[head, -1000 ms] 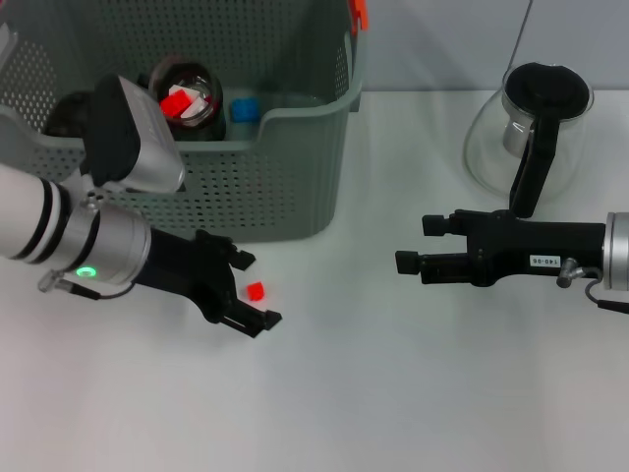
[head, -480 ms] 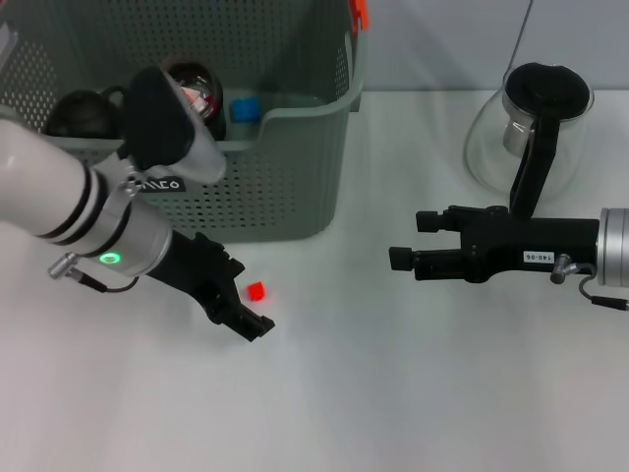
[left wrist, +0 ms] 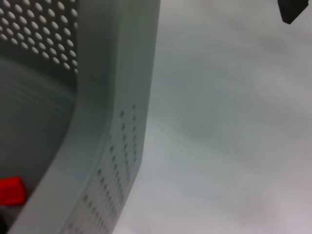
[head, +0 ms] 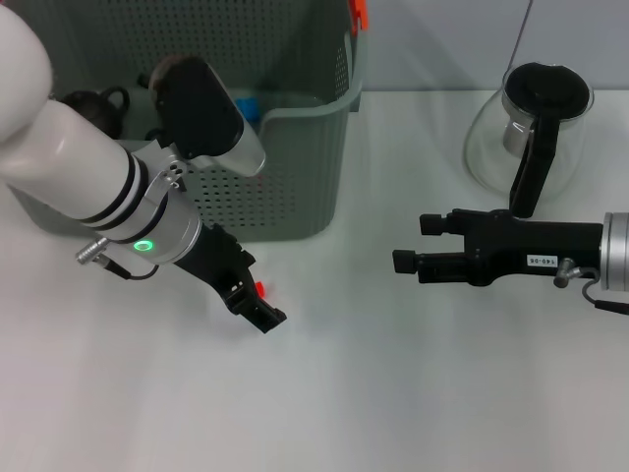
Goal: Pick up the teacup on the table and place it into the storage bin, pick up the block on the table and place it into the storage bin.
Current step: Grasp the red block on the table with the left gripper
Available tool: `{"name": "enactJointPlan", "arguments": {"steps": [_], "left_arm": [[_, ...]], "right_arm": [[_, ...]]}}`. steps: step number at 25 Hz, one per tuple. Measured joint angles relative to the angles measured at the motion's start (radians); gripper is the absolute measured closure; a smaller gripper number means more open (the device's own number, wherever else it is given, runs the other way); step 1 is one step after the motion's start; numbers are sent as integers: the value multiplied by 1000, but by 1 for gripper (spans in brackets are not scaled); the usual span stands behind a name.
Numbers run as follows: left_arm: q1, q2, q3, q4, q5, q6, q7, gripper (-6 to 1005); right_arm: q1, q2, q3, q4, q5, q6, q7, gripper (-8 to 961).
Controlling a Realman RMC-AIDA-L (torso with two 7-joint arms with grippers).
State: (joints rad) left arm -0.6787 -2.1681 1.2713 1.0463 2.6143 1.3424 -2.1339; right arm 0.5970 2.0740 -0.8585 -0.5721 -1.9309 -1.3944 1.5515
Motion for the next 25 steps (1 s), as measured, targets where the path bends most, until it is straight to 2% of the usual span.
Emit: {"name": "enactJointPlan", "arguments": {"steps": [8, 25], "left_arm": [[-3, -2, 25, -4, 24, -39, -20, 88], [-22, -5, 90, -39, 74, -92, -83, 406]], "right_arm": [[-4, 0, 1, 1, 0, 0, -1, 42], [-5, -3, 1, 2, 0, 0, -5, 42]]}}
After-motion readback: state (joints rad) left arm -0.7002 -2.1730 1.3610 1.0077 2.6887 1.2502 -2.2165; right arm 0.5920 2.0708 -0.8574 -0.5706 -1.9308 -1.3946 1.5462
